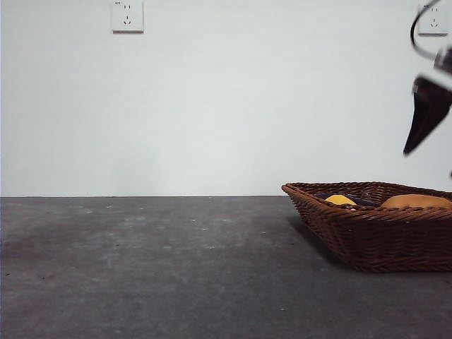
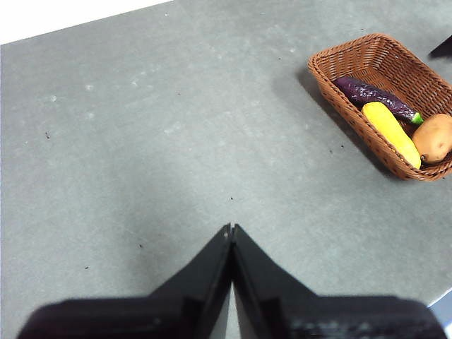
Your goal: Help me put the vegetables on the table into the basket
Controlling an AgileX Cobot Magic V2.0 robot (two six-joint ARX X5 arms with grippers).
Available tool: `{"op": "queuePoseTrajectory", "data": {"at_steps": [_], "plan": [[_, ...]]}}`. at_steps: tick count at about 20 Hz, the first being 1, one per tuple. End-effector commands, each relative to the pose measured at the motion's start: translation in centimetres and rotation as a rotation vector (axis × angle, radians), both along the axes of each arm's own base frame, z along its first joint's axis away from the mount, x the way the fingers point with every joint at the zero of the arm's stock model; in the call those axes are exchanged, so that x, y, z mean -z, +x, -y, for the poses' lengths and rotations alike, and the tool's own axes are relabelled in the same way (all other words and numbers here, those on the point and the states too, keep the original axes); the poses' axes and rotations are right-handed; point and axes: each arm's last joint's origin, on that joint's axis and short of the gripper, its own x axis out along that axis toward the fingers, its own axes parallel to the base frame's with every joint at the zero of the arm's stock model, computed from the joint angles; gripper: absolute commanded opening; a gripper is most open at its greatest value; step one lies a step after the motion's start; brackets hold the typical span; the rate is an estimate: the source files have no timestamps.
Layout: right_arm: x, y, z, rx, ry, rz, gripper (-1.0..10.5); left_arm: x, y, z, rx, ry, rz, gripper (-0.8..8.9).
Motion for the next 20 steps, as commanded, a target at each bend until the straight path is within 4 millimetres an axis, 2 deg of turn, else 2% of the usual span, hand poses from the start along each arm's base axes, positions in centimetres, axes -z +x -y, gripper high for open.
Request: {"op": "queuePoseTrajectory", "data": {"at_steps": [1,3,5,10,15,20], "plan": [[-3.0,-2.3,-0.5,-0.039,0.030,0.039,4.1,0.2,0.1,0.0,0.003,0.002,-0.004,-0.08],[-5.5,-5.4,-1.1,-0.079,0.078,0.041,4.0,0.1,0.2,0.0,0.003,0.002,-0.003,-0.08],[-7.3,-8.2,-1.8,-0.108,0.081,0.038,3.0,0.1,0.2,0.0,0.003,0.001,0.004,-0.08],[-10.4,-14.6,-3.2,-0.156,0.070,0.065,1.1,0.0,0.3,0.0,0.004,0.000,0.014,-0.08],[-11.5,-19.9,-3.9,-0.200,0.048,0.067,-0.1,0.0,0.3,0.1,0.023,-0.014,0.012,-0.08],[-11.8,-22.6,-4.0,-0.202,0.000,0.082,-0.1,0.0,0.3,0.2,0.063,-0.043,0.010,-0.08]]}}
